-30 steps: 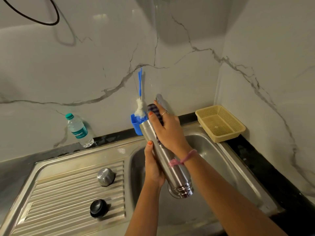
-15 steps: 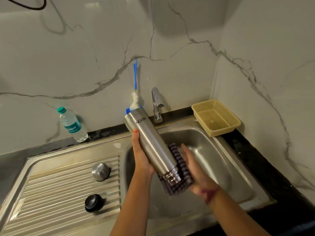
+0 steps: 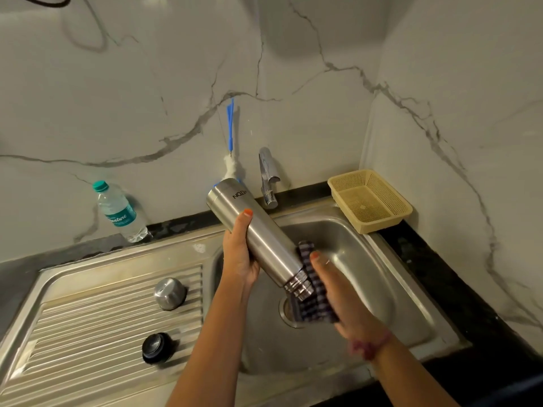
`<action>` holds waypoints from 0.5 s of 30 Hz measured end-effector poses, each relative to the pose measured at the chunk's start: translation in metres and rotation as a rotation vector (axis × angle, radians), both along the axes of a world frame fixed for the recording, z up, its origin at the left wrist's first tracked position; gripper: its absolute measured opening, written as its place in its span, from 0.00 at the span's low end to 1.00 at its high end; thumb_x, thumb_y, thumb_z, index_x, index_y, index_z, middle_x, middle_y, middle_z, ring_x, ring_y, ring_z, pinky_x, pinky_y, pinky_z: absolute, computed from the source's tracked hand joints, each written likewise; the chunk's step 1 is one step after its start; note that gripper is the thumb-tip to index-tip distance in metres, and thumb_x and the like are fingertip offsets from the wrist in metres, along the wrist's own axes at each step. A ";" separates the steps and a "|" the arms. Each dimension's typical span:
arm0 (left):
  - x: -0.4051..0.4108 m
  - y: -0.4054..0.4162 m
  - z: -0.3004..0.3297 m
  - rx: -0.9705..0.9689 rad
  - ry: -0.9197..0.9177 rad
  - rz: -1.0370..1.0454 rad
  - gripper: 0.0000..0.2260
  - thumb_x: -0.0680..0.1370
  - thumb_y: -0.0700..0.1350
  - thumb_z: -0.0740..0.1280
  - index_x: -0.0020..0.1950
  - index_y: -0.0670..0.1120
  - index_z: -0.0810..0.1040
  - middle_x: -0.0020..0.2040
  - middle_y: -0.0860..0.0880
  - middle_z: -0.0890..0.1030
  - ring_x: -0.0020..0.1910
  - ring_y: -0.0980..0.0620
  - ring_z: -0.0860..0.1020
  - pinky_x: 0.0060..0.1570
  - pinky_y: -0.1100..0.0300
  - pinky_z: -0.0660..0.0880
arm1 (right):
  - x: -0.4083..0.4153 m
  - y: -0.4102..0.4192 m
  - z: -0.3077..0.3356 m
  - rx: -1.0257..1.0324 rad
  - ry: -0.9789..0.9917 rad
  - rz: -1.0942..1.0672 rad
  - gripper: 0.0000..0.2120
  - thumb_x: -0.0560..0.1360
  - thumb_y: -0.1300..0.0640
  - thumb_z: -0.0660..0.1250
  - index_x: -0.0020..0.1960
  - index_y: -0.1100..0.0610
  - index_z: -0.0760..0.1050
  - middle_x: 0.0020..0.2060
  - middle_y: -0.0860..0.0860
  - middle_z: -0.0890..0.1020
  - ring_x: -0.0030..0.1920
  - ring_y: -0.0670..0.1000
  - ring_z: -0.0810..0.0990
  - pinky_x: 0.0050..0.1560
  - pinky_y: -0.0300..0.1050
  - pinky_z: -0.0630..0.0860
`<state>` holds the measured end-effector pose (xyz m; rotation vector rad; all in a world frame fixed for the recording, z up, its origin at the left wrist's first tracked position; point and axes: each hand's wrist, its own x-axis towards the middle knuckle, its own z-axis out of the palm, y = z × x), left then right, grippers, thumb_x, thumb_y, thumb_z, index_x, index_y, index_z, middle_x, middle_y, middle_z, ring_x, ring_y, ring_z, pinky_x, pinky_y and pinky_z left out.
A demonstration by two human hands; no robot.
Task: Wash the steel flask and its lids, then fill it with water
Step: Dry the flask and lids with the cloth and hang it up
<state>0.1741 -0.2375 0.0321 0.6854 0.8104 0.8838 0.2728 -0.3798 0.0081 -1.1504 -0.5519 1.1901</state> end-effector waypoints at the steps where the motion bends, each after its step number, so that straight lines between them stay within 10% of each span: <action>1: 0.001 0.000 0.001 -0.018 0.031 0.037 0.21 0.72 0.52 0.73 0.61 0.49 0.70 0.60 0.39 0.78 0.58 0.40 0.79 0.59 0.40 0.77 | -0.007 -0.002 0.001 0.045 -0.281 -0.024 0.23 0.77 0.41 0.61 0.69 0.47 0.68 0.62 0.52 0.78 0.59 0.48 0.79 0.61 0.47 0.76; 7: 0.009 0.000 0.003 -0.101 0.117 0.159 0.32 0.69 0.53 0.76 0.68 0.46 0.67 0.58 0.41 0.79 0.54 0.43 0.81 0.48 0.47 0.81 | -0.011 -0.003 -0.033 0.180 -1.525 -0.123 0.32 0.80 0.40 0.55 0.78 0.50 0.48 0.77 0.54 0.55 0.75 0.51 0.59 0.72 0.43 0.61; 12: 0.009 -0.003 0.005 -0.063 0.140 0.156 0.32 0.70 0.49 0.76 0.69 0.47 0.65 0.58 0.41 0.78 0.54 0.44 0.80 0.46 0.48 0.79 | 0.003 0.001 -0.030 0.053 -1.000 0.045 0.49 0.69 0.40 0.71 0.78 0.49 0.45 0.73 0.45 0.57 0.72 0.39 0.59 0.67 0.26 0.58; 15: 0.012 -0.007 0.005 -0.035 0.168 0.125 0.31 0.70 0.49 0.76 0.68 0.48 0.65 0.57 0.42 0.77 0.54 0.44 0.79 0.50 0.46 0.79 | 0.008 0.006 -0.028 -0.029 -1.016 0.088 0.51 0.65 0.42 0.76 0.77 0.53 0.50 0.67 0.45 0.61 0.65 0.43 0.70 0.62 0.30 0.68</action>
